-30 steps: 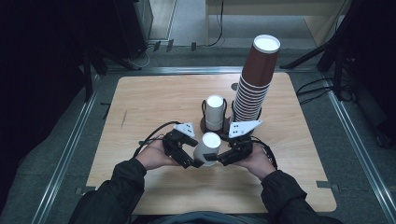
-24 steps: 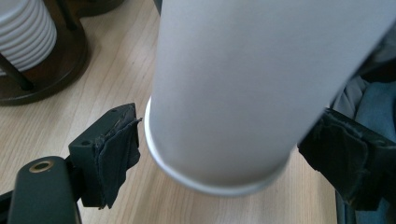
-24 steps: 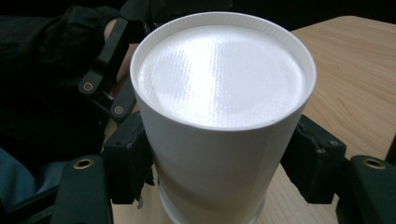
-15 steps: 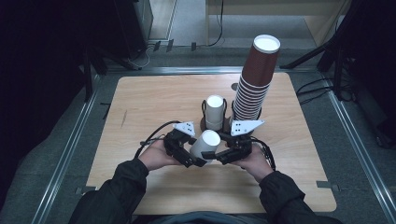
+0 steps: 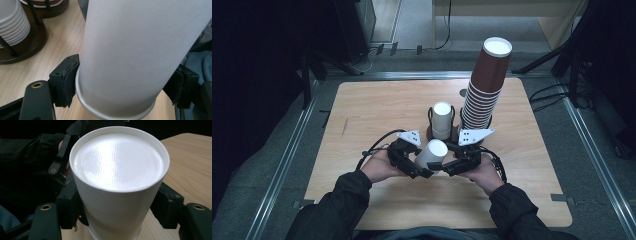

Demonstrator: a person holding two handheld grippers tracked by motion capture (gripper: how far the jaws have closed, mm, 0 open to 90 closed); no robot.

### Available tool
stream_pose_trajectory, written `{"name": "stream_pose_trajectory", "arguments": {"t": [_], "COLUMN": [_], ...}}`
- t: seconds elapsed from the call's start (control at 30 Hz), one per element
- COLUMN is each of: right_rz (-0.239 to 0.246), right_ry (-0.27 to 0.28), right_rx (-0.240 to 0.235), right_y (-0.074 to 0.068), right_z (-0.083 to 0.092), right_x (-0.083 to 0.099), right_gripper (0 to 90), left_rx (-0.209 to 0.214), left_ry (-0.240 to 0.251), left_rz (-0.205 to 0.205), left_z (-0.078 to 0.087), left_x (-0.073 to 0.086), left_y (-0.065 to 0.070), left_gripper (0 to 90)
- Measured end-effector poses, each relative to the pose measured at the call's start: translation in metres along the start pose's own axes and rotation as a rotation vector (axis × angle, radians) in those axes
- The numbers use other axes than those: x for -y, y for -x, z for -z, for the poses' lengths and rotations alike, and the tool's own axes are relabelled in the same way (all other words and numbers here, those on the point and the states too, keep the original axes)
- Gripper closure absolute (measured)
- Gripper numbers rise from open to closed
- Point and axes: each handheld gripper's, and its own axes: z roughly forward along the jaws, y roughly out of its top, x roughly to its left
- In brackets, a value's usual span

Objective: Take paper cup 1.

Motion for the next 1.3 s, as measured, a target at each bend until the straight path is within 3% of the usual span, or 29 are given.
{"name": "stream_pose_trajectory", "arguments": {"t": [0.6, 0.83, 1.1, 1.3], "right_rz": [0.005, -0.023, -0.007, 0.010], "right_ry": [-0.014, -0.019, -0.060, -0.126], "right_rx": [0.024, 0.012, 0.045, 0.076], "right_y": [-0.001, -0.001, 0.001, 0.003], "right_z": [0.000, 0.000, 0.003, 0.006], "right_x": [-0.002, -0.004, -0.005, -0.004], "right_gripper": [31.2, 24.6, 23.3, 23.4], "left_rx": [0.014, 0.010, -0.004, -0.031], "left_ry": [-0.013, -0.016, -0.007, -0.006], "left_rz": [0.009, 0.008, 0.013, 0.018], "left_z": [0.001, 0.002, 0.011, 0.023], "left_x": [0.000, 0.001, 0.003, 0.006], "left_y": [-0.003, -0.005, -0.009, -0.012], "left_gripper": [26.4, 26.4, 26.4, 26.5]}}
